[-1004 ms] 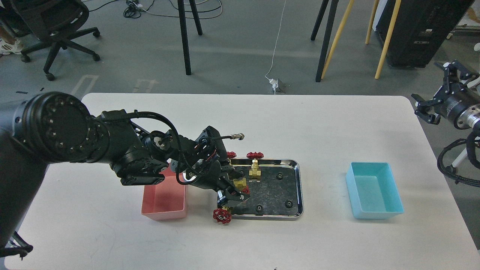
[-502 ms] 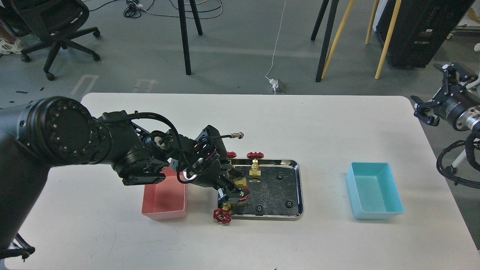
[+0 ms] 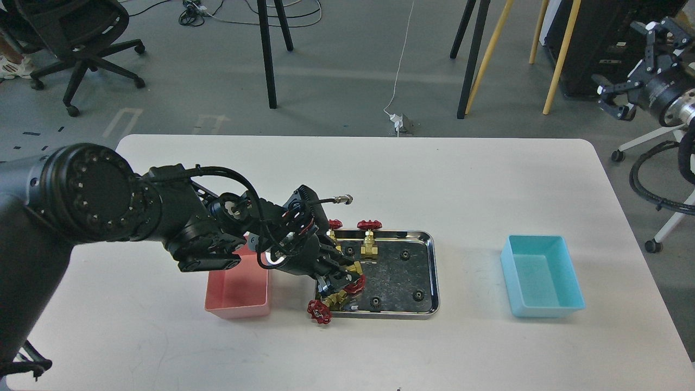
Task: Place valve in pink box and gear in blue box
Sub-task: 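Close the left gripper around the brass valve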
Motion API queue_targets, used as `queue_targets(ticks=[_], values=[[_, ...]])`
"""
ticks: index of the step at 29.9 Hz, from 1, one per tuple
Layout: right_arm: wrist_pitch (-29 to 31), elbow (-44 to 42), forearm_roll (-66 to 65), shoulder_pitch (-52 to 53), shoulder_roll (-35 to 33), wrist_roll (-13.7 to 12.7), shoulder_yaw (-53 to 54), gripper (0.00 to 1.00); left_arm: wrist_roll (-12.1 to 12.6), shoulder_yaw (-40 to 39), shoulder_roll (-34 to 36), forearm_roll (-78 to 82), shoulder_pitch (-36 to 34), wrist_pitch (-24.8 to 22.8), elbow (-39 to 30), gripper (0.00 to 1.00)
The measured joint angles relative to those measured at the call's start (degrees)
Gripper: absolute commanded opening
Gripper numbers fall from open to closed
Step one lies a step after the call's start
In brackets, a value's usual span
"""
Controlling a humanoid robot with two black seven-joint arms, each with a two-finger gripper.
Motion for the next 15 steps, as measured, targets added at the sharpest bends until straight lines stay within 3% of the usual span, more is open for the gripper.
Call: queue_targets(ticks=[5,9,15], values=[[0.0,0.0,0.0,6.5,2.6,-1.5,-0.1,1.0,0.0,0.0,0.0,0.0,0.0,0.0,0.5,0.24],[0.0,-0.1,0.0,7.8,3.9,-1.6,0.0,1.0,0.0,-0.1,0.0,0.0,0.3,0.0,0.6,0.15],[0.0,-0.2,0.0,7.5,4.2,-1.6,0.2,1.0,0.0,-1.0,0.1,0.0,0.5,0.0,0.6,0.12]])
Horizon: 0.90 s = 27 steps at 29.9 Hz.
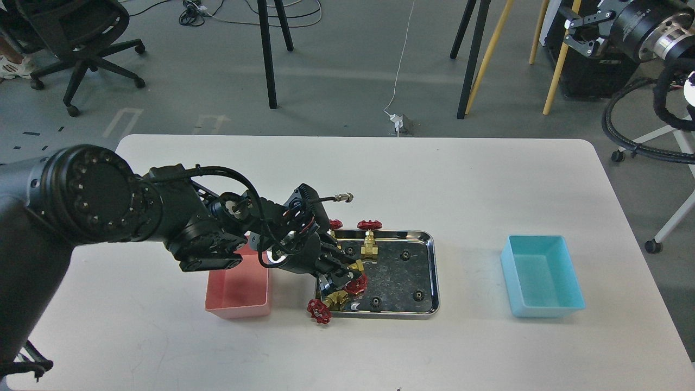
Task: Place valve in pink box and gear in blue box
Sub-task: 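Close the left gripper around the brass valve, then lift the valve and carry it over the pink box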
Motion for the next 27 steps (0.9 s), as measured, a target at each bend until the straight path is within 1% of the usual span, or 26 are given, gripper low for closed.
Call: queue_targets(ticks=[8,13,18,23,27], values=[[0.0,0.0,0.0,-0.3,0.0,0.1,0.1,1.0,0.0,-1.8,2.4,0.0,-1.5,-1.3,-0.1,0.12],[0.0,-0.2,0.0,-0.5,-0.2,0.1,0.1,1.0,0.0,-5.8,7.7,0.2,-4.0,-3.8,-1.3,0.12],[0.0,-0.3,0.0,-0.5,-0.3,0.1,0.1,1.0,0.0,-11.5,18.3,0.5,-6.6,-5.0,-6.5,0.12],[0.0,-0.3,0.0,-0.5,0.0,0.2,0.1,1.0,0.0,-14.7,32.1,1.0,-9.6,-5.0,-16.7,0.12],[0.0,-0.5,0.0,-0.5,0.1,0.3,0.1,1.0,0.0,-15.3,42.5,3.1,-10.2,-4.8,-23.5,0.12]])
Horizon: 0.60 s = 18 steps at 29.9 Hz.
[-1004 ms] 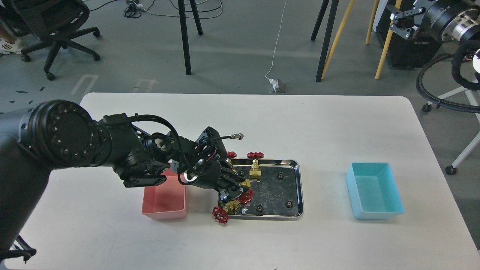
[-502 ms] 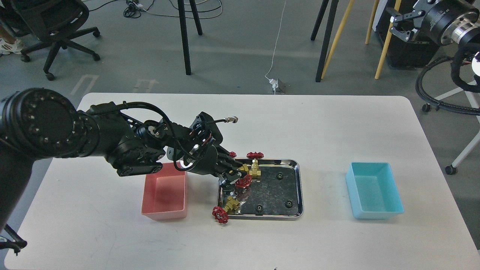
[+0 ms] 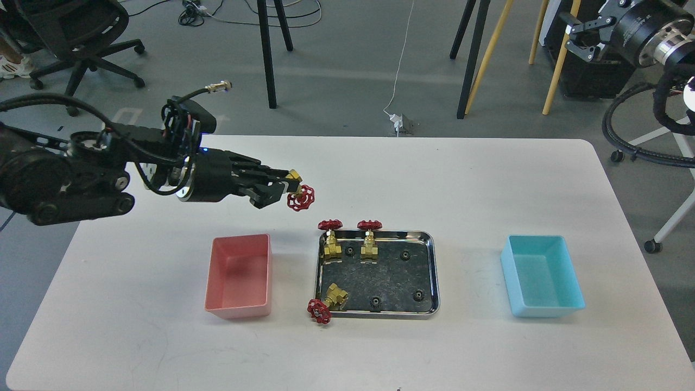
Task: Place valve in pink box and gear in blue box
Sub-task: 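Lift the valve and carry it over the pink box, then lower the valve into the pink box, open the left gripper, withdraw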
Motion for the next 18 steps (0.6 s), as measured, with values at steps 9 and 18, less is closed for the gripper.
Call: queue_targets(ticks=[9,18], values=[[0.0,-2.0,0.0,0.1,1.3,0.0,0.1,1.0,0.0,0.3,13.5,7.7,2.1,0.1,-7.4,0.12],[0.0,-2.0,0.1,0.1,1.4,0.1,0.2,1.0,0.0,-1.7,11.5,7.9,8.9,0.1,-5.1,0.13]])
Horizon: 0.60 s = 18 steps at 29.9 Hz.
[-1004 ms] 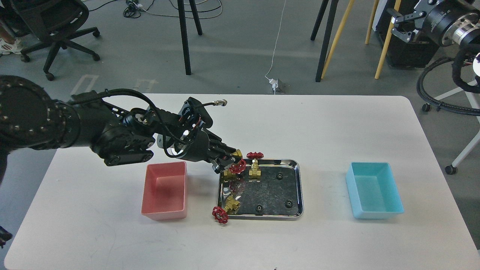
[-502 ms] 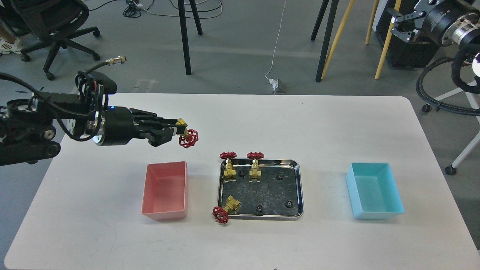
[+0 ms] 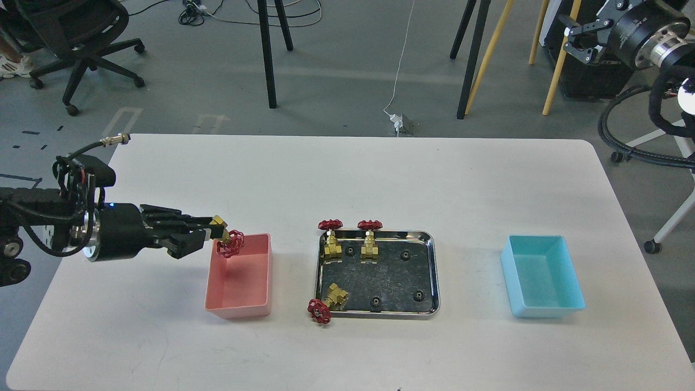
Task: Place valve in pink box and gear in blue box
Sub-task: 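Lower the valve into the pink box, open the left gripper, withdraw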
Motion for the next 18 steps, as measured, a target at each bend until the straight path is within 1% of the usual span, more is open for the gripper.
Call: queue_targets(ticks=[3,5,6,8,9,10,12,18], values=[[0.0,0.0,0.0,0.0,0.0,0.0,0.0,1.0,0.0,-1.3,-1.6,-0.1,2.1,0.0,2.0,0.14],[0.0,0.0,0.1,0.0,0.0,0.0,0.0,1.0,0.0,-1.6,-1.9,-0.1,3.5,-0.1,3.6,0.16],[0.0,0.0,0.1,0.1,0.0,0.0,0.0,1.0,0.0,-1.6,-2.0,-0.1,4.0,-0.1,4.4,0.19],[0.0,0.0,0.1,0.1,-0.1,0.0,0.0,1.0,0.0,-1.7,-2.1,0.0,4.8,-0.1,5.4,0.29],[0.0,0.0,0.1,0.1,-0.1,0.0,0.0,1.0,0.0,-1.7,-2.1,0.1,5.0,-0.1,5.7,0.34],[0.0,0.0,0.1,0.1,-0.1,0.0,0.0,1.0,0.0,-1.8,-2.1,0.2,5.1,-0.1,5.8,0.42],[0.0,0.0,0.1,0.1,-0.2,0.0,0.0,1.0,0.0,-2.0,-2.1,0.2,5.2,-0.1,5.9,0.52],[0.0,0.0,0.1,0.1,-0.2,0.0,0.0,1.0,0.0,-3.1,-2.0,0.2,5.4,-0.5,5.5,0.64]])
